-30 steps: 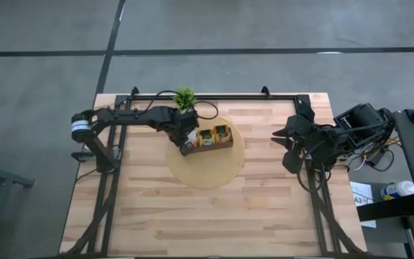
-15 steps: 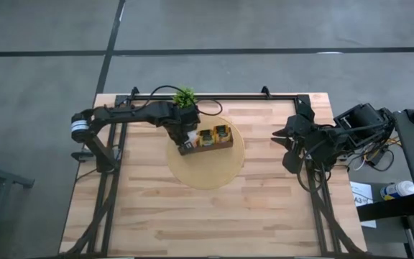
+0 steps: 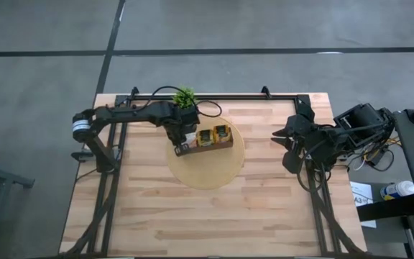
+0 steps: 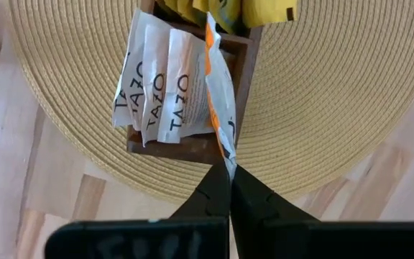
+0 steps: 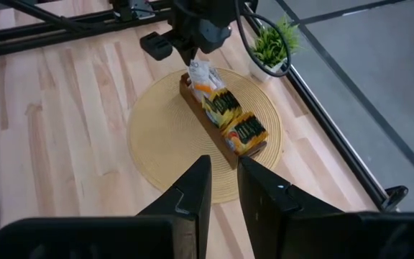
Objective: Pick & Place Tea
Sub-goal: Put the white tea bag into the left section of the wooden organizer
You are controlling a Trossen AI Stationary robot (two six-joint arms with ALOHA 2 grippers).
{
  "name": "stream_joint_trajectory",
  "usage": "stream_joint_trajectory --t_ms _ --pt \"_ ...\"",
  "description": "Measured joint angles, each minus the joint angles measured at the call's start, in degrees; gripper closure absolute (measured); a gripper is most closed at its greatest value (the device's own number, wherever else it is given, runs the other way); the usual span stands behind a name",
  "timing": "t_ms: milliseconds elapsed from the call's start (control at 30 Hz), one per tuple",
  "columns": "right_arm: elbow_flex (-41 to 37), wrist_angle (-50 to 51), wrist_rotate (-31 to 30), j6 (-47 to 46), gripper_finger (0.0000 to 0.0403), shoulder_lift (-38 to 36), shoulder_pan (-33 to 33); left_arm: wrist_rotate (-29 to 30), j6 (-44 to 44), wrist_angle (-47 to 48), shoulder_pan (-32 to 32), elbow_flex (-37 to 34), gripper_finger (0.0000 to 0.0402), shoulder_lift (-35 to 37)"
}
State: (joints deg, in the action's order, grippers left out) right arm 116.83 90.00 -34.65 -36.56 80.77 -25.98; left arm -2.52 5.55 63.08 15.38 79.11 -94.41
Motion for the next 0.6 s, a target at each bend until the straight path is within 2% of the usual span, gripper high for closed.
stream_joint_trajectory --t_ms 600 --pt "-0.01 -0.17 0.00 -0.98 0.0335 0.00 0.00 1.26 -4.69 0.97 1.13 1.44 0.0401 -0.20"
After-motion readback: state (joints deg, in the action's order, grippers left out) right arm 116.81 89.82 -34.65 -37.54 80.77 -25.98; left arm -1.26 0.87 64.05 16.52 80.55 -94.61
